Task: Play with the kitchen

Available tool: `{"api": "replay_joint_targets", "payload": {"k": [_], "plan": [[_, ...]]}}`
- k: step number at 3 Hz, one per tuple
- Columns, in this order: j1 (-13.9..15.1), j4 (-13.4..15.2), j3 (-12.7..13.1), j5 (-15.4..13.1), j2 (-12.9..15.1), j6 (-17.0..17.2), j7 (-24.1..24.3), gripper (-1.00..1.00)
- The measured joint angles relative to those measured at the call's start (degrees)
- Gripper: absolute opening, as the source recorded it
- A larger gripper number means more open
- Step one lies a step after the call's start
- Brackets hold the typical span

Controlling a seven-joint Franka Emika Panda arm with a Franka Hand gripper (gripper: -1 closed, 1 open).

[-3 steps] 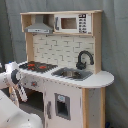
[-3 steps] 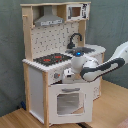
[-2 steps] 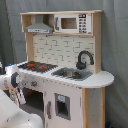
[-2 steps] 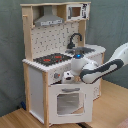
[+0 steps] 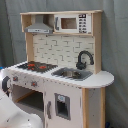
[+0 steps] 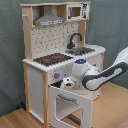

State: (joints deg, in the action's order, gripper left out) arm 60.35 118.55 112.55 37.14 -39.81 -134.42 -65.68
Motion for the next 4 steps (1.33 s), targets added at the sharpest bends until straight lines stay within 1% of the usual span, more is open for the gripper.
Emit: {"api": "replay_joint_targets", "payload": {"k": [1, 2, 3, 4], "plan": [[-4.3, 0.4, -3.6, 0.0, 0.0, 0.1, 2.3, -1.0], [-8.9, 2.1, -7.0, -0.1, 0.0, 0.1, 4.2, -1.0], [-13.3, 3.4, -11.9, -1.1, -0.2, 0.7, 5.3, -1.0], [-16.8, 3.8, -16.4, -3.0, -0.3, 2.3, 6.3, -1.0]]}}
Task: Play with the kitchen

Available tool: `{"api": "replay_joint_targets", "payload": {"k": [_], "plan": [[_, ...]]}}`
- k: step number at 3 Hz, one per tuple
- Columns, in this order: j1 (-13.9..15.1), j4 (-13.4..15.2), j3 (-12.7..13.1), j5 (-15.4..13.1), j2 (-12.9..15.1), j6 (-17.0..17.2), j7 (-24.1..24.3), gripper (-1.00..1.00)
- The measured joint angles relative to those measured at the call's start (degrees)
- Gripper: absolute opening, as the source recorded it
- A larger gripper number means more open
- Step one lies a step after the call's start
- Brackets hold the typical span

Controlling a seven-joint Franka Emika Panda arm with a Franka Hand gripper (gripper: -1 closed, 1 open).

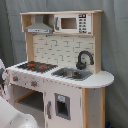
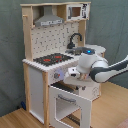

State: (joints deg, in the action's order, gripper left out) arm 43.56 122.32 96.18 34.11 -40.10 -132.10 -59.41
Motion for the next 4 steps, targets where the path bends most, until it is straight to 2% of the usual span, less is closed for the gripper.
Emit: {"api": "replay_joint_targets", "payload": {"k": [2, 3, 4], "plan": [[-7.7, 0.0, -9.1, -6.9, -0.1, 4.4, 3.8, -1.0], [-10.5, 0.0, -12.1, -10.8, -0.5, 6.0, 6.0, -1.0], [-12.4, 0.1, -14.7, -15.8, -1.7, 7.8, 7.7, -1.0]]}}
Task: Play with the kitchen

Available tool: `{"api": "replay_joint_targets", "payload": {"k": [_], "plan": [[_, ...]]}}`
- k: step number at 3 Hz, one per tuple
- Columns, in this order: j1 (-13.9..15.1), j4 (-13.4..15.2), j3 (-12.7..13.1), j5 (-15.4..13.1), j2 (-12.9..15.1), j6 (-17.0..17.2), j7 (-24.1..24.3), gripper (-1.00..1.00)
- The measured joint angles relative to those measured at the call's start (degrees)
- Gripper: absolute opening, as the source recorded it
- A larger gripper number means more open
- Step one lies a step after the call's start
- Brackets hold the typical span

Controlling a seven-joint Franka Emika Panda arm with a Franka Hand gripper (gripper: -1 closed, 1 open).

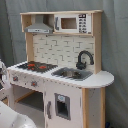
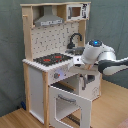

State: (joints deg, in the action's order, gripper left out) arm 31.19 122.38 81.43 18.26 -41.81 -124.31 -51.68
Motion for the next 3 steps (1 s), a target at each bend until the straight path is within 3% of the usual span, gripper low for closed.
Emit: {"api": "replay_joint_targets", "payload": {"k": [2, 3], "plan": [[-1.0, -0.1, -4.7, -11.4, -4.9, 2.6, 0.0, -1.0], [-1.4, -0.2, -5.6, -14.1, -6.5, 3.3, 0.0, -1.0]]}}
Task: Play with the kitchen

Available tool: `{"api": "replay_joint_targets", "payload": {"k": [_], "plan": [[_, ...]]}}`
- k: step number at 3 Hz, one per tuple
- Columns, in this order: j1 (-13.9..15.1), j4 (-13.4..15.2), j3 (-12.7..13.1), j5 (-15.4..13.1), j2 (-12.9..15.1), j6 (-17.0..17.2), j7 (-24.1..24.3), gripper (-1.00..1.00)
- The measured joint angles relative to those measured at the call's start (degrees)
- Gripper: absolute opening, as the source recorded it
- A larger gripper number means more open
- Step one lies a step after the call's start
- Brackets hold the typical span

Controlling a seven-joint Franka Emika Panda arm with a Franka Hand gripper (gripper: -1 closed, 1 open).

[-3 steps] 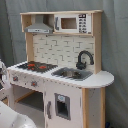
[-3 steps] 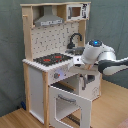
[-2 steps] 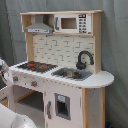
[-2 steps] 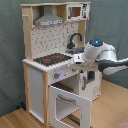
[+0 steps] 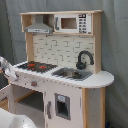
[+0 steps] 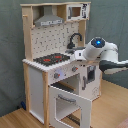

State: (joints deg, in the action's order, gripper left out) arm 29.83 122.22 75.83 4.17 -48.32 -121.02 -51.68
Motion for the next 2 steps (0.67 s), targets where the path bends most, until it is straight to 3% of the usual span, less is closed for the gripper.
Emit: {"api": "replay_joint_targets", "payload": {"k": [1, 2], "plan": [[-0.1, -0.1, -0.4, -1.5, -0.7, 0.1, 0.0, 1.0], [-0.2, -0.2, -0.9, -3.0, -1.4, 0.2, -0.1, 1.0]]}}
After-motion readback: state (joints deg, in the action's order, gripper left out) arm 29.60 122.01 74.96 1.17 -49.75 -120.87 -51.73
